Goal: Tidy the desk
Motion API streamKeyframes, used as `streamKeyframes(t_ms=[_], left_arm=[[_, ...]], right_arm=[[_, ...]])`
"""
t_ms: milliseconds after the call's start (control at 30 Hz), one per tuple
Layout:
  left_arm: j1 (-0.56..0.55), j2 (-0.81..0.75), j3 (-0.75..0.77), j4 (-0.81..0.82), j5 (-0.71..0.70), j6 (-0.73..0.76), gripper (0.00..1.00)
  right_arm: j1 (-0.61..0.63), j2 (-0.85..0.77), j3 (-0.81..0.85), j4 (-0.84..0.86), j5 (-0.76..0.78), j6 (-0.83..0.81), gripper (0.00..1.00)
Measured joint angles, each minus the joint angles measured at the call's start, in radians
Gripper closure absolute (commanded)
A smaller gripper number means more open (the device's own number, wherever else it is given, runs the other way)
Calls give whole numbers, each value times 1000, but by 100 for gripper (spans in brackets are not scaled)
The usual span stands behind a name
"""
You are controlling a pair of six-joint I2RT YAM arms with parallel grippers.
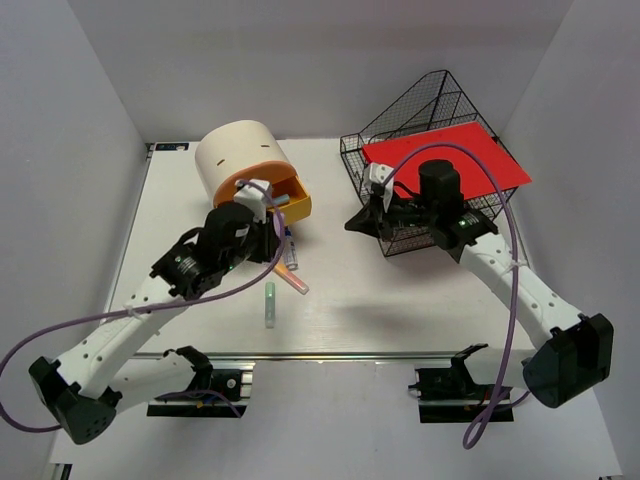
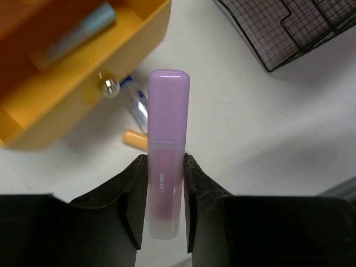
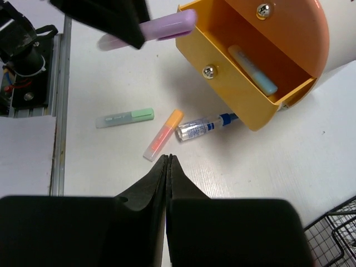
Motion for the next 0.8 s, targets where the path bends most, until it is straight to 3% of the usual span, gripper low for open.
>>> streamKeyframes(t_ms=[233, 467, 800], left_arm=[[12, 227, 185, 70, -39, 438, 100], [24, 289, 214, 154, -76, 800, 100], [116, 385, 166, 269, -130, 1019, 100]], right_arm=[[-41, -64, -37, 25, -28, 1, 100], [-71, -85, -56, 55, -56, 4, 100], [-95, -87, -85, 79, -76, 9, 95]])
